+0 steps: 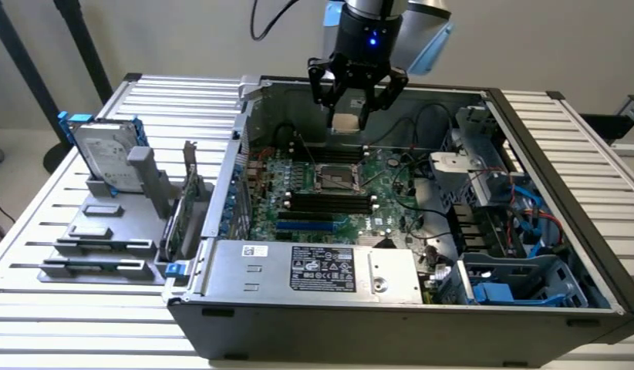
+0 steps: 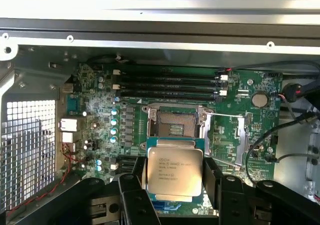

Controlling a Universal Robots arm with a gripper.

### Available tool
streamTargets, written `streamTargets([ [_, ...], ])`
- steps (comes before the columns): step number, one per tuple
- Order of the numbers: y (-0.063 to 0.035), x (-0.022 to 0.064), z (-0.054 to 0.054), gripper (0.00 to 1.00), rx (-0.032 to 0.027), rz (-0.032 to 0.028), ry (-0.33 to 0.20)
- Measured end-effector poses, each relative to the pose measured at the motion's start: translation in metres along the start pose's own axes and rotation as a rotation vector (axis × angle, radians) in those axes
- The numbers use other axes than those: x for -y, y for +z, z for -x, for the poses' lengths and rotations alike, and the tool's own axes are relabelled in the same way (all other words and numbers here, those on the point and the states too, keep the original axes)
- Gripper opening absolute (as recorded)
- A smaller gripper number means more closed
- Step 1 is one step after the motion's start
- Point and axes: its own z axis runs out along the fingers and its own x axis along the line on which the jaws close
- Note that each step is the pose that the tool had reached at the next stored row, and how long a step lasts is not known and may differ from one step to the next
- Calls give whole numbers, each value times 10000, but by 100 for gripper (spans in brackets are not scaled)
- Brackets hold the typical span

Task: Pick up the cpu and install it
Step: 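Pick up the cpu and move it towards the insertion slot, then place the cpu into insertion slot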

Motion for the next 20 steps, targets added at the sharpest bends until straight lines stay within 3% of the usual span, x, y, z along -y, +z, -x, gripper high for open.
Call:
streamTargets([
  [13,6,0,-7,55,1,3,28],
  [20,82,2,-1,55,40,100,1272],
])
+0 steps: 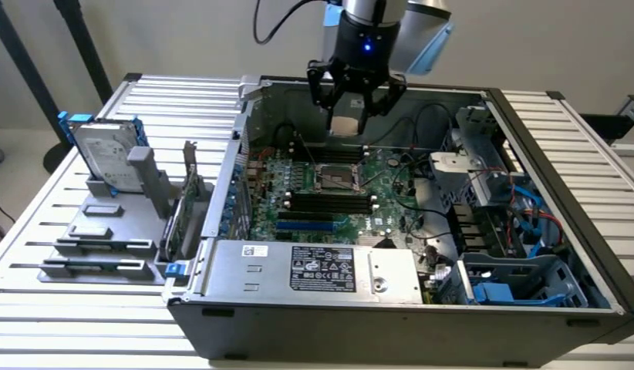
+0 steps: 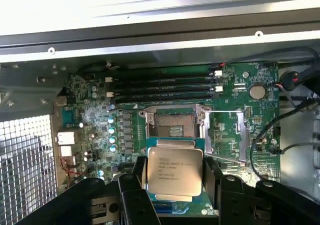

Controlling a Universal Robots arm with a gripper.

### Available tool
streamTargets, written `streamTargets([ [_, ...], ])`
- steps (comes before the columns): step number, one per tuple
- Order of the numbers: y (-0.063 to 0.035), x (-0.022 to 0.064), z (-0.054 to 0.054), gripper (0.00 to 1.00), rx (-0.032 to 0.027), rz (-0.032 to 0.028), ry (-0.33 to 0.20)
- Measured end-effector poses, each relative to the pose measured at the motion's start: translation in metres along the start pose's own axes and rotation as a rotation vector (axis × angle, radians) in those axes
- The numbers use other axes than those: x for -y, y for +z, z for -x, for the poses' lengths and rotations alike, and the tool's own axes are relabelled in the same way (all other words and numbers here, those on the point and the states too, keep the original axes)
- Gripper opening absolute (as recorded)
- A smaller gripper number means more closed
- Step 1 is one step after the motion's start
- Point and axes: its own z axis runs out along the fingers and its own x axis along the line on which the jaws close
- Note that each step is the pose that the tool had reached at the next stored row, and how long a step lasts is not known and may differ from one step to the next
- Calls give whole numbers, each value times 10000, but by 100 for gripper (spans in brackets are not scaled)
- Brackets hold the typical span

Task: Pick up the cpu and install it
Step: 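Place the cpu into insertion slot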

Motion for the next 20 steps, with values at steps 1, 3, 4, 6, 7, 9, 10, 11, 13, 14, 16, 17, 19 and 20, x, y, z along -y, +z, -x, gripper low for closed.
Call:
streamTargets([
  [1,16,1,1,55,5,14,180],
  [3,48,2,4,55,17,42,537],
  [4,64,2,5,55,23,56,722],
  [6,98,3,8,55,35,86,1092],
  [7,114,4,9,55,41,101,1276],
  [9,146,5,12,55,53,128,1635],
  [10,161,5,13,55,58,141,1814],
  [11,178,6,14,55,64,155,1999],
  [13,210,7,16,55,75,184,2358],
  [14,225,7,18,55,81,198,2536],
  [16,258,8,20,55,93,228,2900],
  [17,273,9,21,55,98,241,3080],
  [19,306,10,24,55,109,270,3443],
  [20,322,10,25,55,116,283,3623],
])
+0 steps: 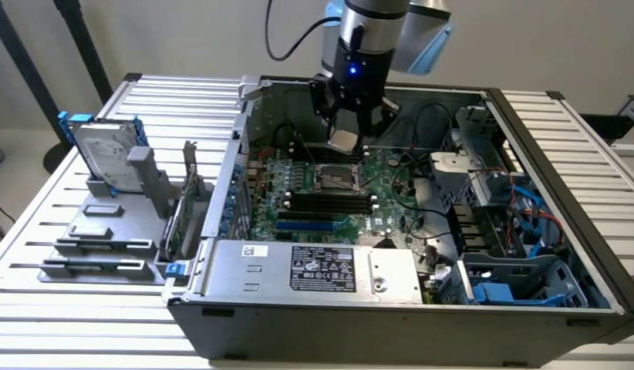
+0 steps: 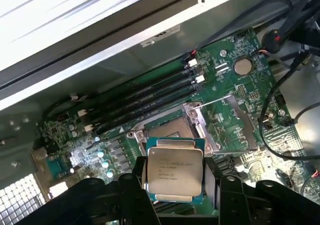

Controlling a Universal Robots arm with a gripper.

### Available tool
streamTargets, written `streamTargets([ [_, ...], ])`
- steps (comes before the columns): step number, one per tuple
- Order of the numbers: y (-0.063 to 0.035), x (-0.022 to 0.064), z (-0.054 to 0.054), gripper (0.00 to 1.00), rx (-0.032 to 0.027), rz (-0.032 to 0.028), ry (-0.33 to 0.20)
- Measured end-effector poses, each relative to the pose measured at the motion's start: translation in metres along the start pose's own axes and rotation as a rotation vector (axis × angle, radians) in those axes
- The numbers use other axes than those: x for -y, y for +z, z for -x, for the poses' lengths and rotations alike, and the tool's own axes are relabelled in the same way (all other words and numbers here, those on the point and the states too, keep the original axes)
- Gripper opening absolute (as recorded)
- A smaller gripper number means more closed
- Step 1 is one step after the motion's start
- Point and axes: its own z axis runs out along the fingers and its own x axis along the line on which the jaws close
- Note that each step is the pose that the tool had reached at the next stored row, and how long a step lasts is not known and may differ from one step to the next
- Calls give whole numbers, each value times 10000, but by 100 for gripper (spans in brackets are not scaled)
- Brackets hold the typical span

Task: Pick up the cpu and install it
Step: 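Place the cpu into insertion slot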

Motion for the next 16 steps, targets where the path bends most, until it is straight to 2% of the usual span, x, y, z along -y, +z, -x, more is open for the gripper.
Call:
streamTargets([
  [16,260,8,20,55,92,227,2905],
])
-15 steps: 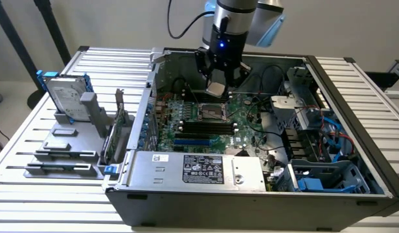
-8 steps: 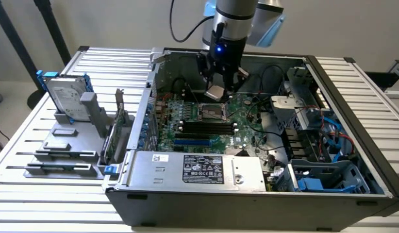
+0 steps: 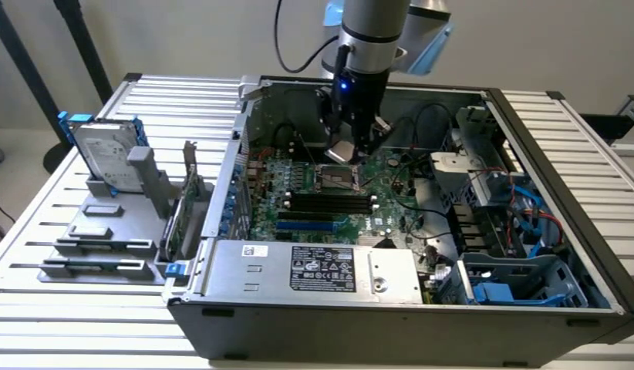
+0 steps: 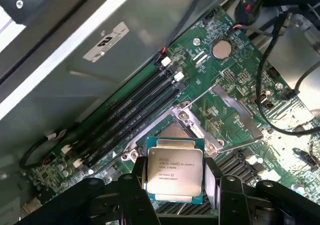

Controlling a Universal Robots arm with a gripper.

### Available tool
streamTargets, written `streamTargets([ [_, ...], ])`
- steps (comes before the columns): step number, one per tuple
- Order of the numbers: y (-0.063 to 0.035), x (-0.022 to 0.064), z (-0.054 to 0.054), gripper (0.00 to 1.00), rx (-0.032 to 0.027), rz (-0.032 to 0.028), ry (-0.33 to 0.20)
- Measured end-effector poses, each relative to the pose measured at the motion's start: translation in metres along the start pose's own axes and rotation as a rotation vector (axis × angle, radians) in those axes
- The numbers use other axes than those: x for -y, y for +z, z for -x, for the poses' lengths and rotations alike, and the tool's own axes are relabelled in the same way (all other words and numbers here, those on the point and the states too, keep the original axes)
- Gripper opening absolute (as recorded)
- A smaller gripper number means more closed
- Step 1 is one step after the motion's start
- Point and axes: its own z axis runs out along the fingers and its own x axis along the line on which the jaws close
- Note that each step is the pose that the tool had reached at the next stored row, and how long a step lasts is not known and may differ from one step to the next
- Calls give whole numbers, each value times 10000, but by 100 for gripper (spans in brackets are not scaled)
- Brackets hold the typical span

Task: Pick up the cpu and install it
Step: 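Place the cpu into insertion slot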

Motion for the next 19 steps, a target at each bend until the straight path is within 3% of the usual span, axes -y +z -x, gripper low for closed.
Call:
streamTargets([
  [5,67,2,5,55,28,72,902],
  [19,72,2,6,55,105,262,3331],
])
